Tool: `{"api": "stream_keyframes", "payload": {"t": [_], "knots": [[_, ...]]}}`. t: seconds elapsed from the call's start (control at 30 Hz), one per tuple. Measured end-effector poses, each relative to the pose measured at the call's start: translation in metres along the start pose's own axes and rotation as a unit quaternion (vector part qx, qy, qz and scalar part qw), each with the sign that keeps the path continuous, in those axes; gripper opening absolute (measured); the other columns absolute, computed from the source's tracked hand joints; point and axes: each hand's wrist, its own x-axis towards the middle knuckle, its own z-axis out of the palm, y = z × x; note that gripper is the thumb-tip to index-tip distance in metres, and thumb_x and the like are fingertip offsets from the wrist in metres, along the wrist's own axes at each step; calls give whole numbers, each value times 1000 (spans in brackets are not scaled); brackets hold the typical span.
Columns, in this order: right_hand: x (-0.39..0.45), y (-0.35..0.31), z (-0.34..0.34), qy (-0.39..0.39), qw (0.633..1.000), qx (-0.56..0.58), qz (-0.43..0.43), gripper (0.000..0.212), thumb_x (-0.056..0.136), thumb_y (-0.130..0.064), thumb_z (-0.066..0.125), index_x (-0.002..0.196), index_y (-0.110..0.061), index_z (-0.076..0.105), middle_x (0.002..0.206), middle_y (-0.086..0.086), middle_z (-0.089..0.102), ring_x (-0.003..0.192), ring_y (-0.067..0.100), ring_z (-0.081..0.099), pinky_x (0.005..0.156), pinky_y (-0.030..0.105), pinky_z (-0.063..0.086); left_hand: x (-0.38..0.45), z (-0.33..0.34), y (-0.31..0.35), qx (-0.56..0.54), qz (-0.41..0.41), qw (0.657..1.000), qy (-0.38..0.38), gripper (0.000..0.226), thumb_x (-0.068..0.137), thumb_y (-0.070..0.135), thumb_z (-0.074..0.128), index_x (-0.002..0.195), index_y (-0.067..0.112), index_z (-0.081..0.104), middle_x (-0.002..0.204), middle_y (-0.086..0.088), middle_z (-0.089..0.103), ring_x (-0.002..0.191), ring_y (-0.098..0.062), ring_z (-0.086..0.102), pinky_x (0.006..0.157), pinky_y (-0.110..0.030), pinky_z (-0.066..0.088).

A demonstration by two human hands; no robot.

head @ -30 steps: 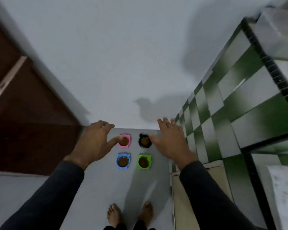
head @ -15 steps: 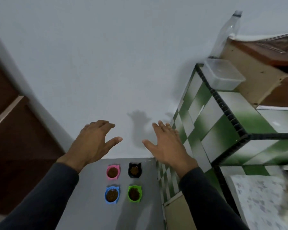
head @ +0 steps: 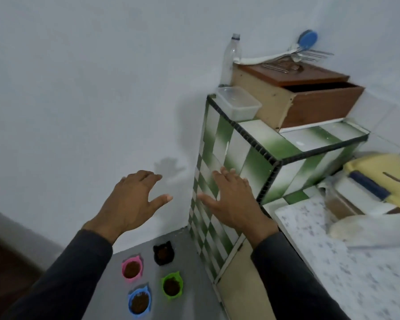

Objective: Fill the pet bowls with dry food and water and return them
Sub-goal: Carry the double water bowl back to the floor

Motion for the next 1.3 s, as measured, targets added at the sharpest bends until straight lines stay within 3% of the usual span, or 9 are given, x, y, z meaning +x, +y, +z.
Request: {"api": "stream_keyframes", "payload": {"t": [0.2,0.37,0.57,0.77,1.3], "knots": [[-64,13,0,40,995,-17,92,85,92,-76,31,160,-26,19,169,5,13,156,27,9,126,53,10,-1,7,27,-12,95,995,-18,78,93,74,38,156,28,42,159,1,45,143,-22,44,118,-42,36],[-130,22,1,55,982,-18,180,82,94,-72,32,160,-26,18,169,5,13,156,27,8,125,51,8,-15,20,59,-10,191,981,-40,69,100,66,42,151,20,47,149,-4,54,134,-25,50,115,-45,40],[-220,38,-8,72,959,-12,274,72,99,-57,34,161,-24,17,170,5,9,156,27,4,126,51,6,-43,33,122,-32,289,955,-65,83,90,66,28,150,12,52,146,-12,56,132,-32,52,111,-53,43],[-307,48,-24,111,932,-4,344,69,100,-49,34,161,-21,17,170,5,11,156,27,4,126,50,5,-79,42,190,-31,359,931,-62,81,88,60,28,152,15,48,150,-9,51,136,-27,48,117,-49,39],[-640,83,-47,150,841,-8,520,70,100,-49,37,161,-21,17,169,5,13,156,27,8,126,50,8,-292,96,415,-52,512,849,-123,67,100,56,42,158,24,40,161,-2,39,146,-22,34,123,-41,24]]}}
